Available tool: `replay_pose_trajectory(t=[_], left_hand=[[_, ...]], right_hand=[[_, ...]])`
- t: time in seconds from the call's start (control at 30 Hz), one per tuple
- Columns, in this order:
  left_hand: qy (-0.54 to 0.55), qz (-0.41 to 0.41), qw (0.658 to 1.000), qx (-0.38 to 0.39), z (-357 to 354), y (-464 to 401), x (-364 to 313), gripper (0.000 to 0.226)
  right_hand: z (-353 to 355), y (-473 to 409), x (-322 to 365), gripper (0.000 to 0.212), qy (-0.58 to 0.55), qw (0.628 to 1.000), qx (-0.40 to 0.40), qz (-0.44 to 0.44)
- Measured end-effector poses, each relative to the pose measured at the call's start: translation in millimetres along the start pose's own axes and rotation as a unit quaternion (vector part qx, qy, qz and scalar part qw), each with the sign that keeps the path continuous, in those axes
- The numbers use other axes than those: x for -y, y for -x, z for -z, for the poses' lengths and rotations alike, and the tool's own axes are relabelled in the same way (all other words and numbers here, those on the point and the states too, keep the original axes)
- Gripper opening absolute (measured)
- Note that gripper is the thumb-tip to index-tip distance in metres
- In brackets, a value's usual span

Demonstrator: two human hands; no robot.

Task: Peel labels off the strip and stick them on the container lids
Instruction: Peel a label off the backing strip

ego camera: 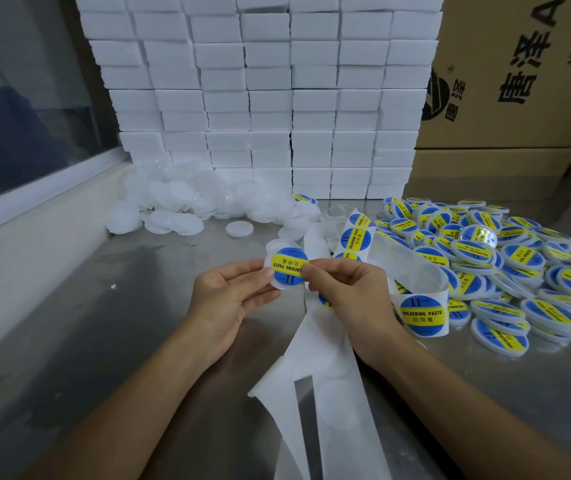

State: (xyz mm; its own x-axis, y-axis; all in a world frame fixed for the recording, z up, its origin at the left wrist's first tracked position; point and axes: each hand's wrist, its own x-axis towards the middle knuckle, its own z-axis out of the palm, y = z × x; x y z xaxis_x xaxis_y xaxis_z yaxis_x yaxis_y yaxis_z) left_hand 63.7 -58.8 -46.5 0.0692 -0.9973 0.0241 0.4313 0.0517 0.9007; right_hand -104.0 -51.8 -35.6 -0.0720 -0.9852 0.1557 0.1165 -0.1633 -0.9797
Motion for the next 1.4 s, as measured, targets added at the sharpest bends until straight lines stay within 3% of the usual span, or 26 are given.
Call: replay_pose_trajectory(t=[0.63, 1.0, 1.17, 1.4], left_hand=[[-0.019, -0.009, 1.000, -0.010, 1.8, -0.1, 2.2, 0.042], [-0.053, -0.032, 0.998, -0.032, 2.4, 0.3, 6.4, 0.014], [-0.056, -0.037, 0.998, -0.012, 0.7, 3.2, 3.4, 0.023], [-0.095, -0.044, 0.994, 0.032, 0.1, 4.9, 2.5, 0.015]], right_hand=[[-1.4, 0.7, -0.6, 0.004, 0.025, 1.000, 0.005, 0.013], [-0.5, 0.9, -3.6, 0.005, 0.079, 0.996, -0.002, 0.038], [0.6, -0.4, -4.8, 0.006, 0.095, 0.995, -0.009, 0.041], [1.8, -3.7, -8.4, 0.004, 0.112, 0.993, -0.026, 0.040]])
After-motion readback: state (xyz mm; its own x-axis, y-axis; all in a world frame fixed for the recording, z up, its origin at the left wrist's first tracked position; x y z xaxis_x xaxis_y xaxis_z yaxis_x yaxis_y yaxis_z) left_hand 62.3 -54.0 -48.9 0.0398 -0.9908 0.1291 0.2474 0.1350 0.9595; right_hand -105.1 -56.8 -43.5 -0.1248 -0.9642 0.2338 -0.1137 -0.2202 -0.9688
